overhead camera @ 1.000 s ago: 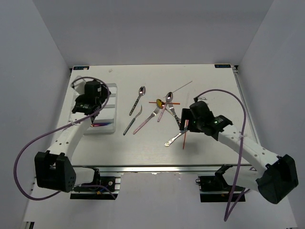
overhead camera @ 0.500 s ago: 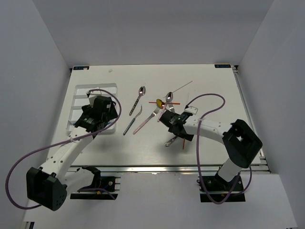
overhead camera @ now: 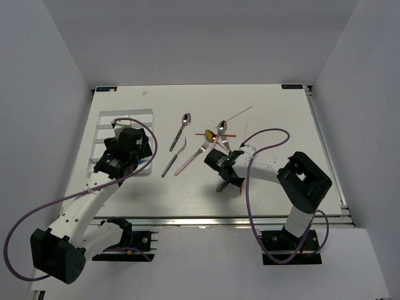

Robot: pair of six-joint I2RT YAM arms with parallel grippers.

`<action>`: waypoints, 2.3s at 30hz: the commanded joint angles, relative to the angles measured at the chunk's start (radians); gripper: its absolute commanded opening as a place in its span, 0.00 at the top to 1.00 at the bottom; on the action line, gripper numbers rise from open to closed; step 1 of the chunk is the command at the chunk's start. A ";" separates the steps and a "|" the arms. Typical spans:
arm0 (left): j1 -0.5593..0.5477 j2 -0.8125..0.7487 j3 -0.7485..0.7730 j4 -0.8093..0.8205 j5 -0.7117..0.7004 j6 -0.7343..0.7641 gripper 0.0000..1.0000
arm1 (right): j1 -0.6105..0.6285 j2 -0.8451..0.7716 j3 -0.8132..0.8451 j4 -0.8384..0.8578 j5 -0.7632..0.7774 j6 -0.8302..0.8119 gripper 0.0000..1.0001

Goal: Sort the eating utensils into containers

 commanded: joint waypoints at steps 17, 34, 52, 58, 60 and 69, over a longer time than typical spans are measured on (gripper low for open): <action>0.001 -0.036 -0.013 0.020 0.063 -0.007 0.02 | 0.026 -0.172 -0.136 0.017 0.011 0.173 1.00; -0.002 -0.103 -0.149 0.605 0.979 -0.447 0.02 | 0.072 -0.519 -0.122 0.729 -0.702 -1.042 1.00; -0.011 0.019 -0.184 0.662 0.959 -0.485 0.61 | 0.109 -0.352 0.045 0.751 -0.676 -1.059 1.00; -0.011 0.061 -0.159 0.603 0.914 -0.432 1.00 | 0.110 -0.347 0.059 0.749 -0.670 -1.070 1.00; -0.011 0.061 -0.136 0.518 0.831 -0.421 1.00 | 0.110 -0.358 0.051 0.754 -0.636 -1.073 1.00; 0.388 -0.043 -0.116 0.119 0.386 -0.574 1.00 | 0.044 -0.479 0.025 0.490 -0.184 -0.950 0.11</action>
